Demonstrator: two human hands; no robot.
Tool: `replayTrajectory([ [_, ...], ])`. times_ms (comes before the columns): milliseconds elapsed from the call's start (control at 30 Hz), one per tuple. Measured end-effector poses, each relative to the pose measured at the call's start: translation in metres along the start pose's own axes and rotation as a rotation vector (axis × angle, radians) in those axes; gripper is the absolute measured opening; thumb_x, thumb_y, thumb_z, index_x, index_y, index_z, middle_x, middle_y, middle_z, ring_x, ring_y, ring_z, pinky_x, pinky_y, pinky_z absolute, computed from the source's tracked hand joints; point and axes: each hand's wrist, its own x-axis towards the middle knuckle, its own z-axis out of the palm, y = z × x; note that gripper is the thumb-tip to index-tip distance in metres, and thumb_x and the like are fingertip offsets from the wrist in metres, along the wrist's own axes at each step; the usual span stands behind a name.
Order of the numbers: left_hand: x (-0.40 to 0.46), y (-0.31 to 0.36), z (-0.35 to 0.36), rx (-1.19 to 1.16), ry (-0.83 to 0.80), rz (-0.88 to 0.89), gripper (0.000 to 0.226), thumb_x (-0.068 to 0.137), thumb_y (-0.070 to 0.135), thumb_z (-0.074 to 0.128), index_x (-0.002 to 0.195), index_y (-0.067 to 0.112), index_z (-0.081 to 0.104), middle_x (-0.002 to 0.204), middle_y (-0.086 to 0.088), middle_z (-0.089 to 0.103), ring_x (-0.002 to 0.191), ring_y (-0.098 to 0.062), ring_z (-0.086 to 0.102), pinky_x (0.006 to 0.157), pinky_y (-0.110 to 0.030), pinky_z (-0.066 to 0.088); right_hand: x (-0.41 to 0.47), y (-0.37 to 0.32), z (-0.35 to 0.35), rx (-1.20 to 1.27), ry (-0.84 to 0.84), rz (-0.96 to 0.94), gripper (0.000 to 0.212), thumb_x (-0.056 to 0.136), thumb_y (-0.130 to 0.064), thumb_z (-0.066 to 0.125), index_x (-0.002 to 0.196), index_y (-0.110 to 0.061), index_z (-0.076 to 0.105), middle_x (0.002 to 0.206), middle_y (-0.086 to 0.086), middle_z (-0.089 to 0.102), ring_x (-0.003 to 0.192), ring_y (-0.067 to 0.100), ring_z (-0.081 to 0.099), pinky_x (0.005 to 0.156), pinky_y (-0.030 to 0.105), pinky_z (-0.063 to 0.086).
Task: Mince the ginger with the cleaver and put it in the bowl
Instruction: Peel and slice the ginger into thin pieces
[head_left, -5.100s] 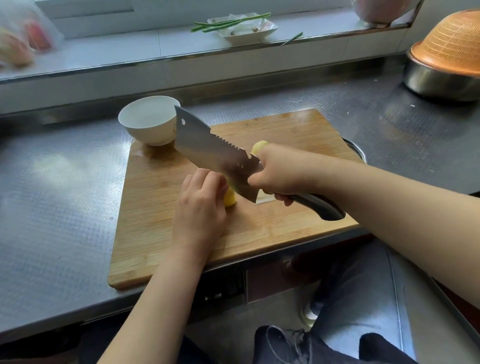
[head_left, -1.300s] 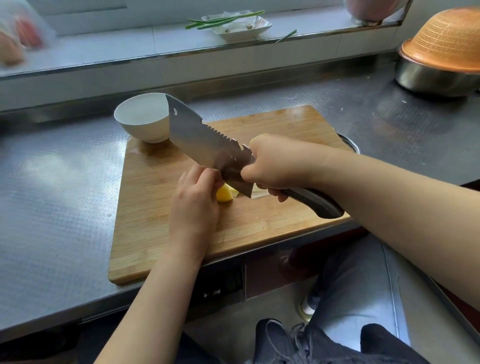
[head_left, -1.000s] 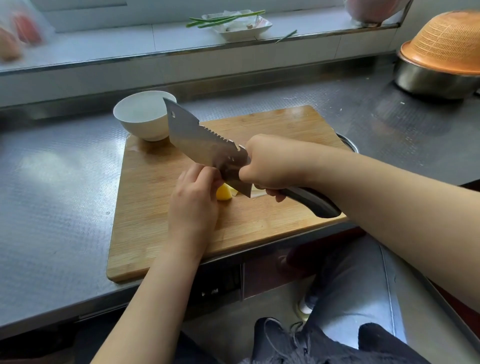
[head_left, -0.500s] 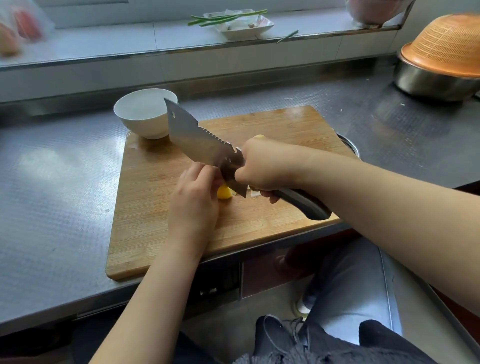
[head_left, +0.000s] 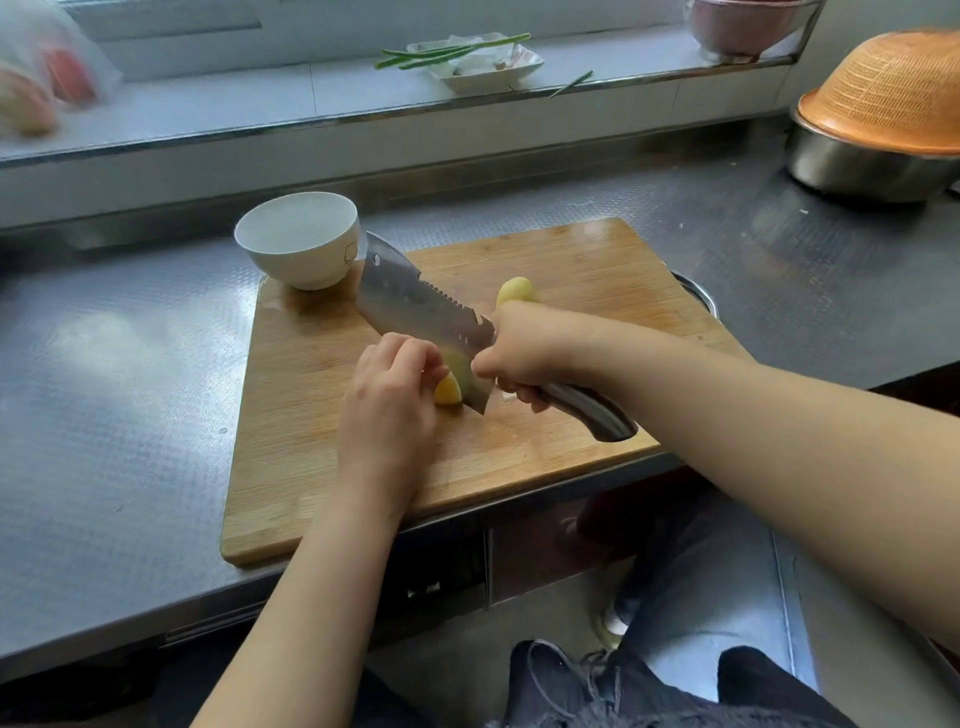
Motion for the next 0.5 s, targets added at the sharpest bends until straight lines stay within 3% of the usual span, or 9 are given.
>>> replayTrajectory([
  [300, 0.001, -0.001, 0.0, 0.005, -0.016, 0.004, 0.005, 0.087, 0.003, 0.061, 0.087, 0.007, 0.061, 0.09, -0.007, 0.057, 0.082, -0.024, 0.051, 0.068, -0.032, 0.041, -0.016, 0.0, -0.012, 0.005, 0.07, -0.1, 0.014, 0.094, -0.008, 0.048, 0.081, -0.012, 0.047, 0.071, 0.014, 0.059, 0.049, 0.02, 0.056, 0.041, 0.024, 0.048],
  [500, 0.001, 0.001, -0.001, 0.027, -0.021, 0.016, 0.009, 0.085, -0.001, 0.064, 0.09, 0.006, 0.064, 0.094, -0.009, 0.059, 0.084, -0.025, 0.053, 0.066, -0.029, 0.038, -0.027, -0.006, -0.014, -0.016, 0.046, -0.121, 0.021, 0.097, -0.011, 0.049, 0.076, -0.015, 0.046, 0.066, 0.011, 0.058, 0.046, 0.016, 0.056, 0.042, 0.024, 0.049],
])
